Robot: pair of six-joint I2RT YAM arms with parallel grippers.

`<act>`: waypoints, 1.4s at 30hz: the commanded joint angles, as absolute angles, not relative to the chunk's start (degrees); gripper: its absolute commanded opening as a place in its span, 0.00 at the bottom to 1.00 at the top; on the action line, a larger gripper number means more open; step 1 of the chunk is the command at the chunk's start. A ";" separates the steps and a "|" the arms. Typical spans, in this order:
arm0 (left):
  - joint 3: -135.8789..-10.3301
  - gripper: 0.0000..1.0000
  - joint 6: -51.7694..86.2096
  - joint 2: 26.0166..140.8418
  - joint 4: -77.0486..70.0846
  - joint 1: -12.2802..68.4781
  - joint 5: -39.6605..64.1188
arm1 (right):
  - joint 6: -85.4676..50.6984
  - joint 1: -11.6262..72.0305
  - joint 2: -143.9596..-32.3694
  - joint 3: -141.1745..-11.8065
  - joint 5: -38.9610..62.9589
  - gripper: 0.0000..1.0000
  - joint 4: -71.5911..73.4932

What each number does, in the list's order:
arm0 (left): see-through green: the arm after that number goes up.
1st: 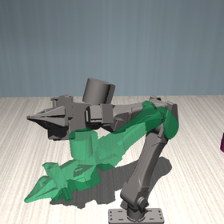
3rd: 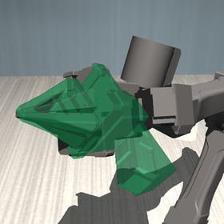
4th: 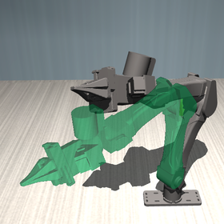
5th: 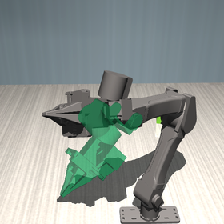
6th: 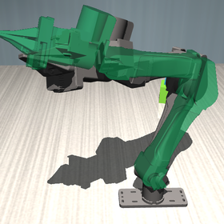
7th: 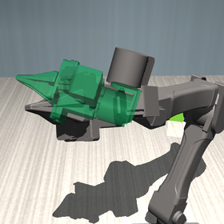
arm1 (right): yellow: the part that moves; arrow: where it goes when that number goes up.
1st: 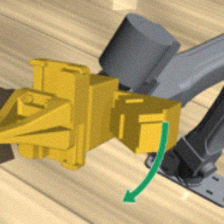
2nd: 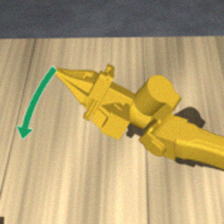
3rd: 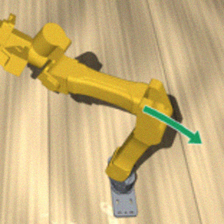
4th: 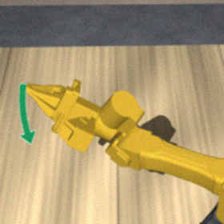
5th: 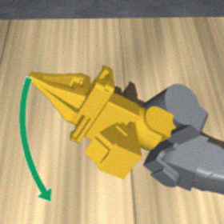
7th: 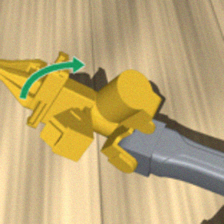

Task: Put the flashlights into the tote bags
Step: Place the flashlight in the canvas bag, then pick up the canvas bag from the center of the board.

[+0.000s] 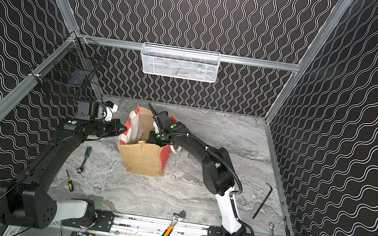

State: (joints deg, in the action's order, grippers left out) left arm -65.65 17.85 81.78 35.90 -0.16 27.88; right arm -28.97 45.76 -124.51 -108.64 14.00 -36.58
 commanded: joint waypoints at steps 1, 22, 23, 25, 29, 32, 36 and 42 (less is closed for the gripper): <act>-66.14 0.00 17.29 81.39 35.78 -0.18 27.93 | -26.25 45.52 -122.26 -110.37 12.17 0.43 -40.63; -66.97 0.01 18.06 80.32 36.65 -0.18 28.39 | -26.00 41.03 -94.35 -95.23 -4.94 0.52 -38.08; -67.06 0.01 18.04 80.25 36.72 -0.17 28.30 | -26.33 40.53 -93.50 -94.13 -5.62 0.53 -37.98; -67.21 0.01 18.07 80.26 36.79 -0.15 28.30 | -27.50 39.07 -92.24 -91.69 -5.94 0.53 -37.51; -67.37 0.01 18.02 80.33 37.09 -0.17 28.21 | -28.82 36.77 -91.88 -88.67 -3.93 0.53 -35.38; -67.33 0.01 18.03 80.34 37.24 -0.13 28.28 | -28.73 36.23 -93.38 -88.78 -2.17 0.53 -34.81; -67.57 0.01 17.96 80.86 37.61 -0.09 28.11 | -28.37 36.21 -95.86 -89.99 0.64 0.53 -33.69; -67.76 0.02 17.86 80.99 38.02 0.11 27.50 | -28.22 35.63 -97.34 -89.10 2.15 0.54 -32.48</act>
State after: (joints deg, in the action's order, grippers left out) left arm -67.16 17.91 80.77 38.37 -0.01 27.73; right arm -27.81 35.97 -96.18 -88.90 1.02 -33.15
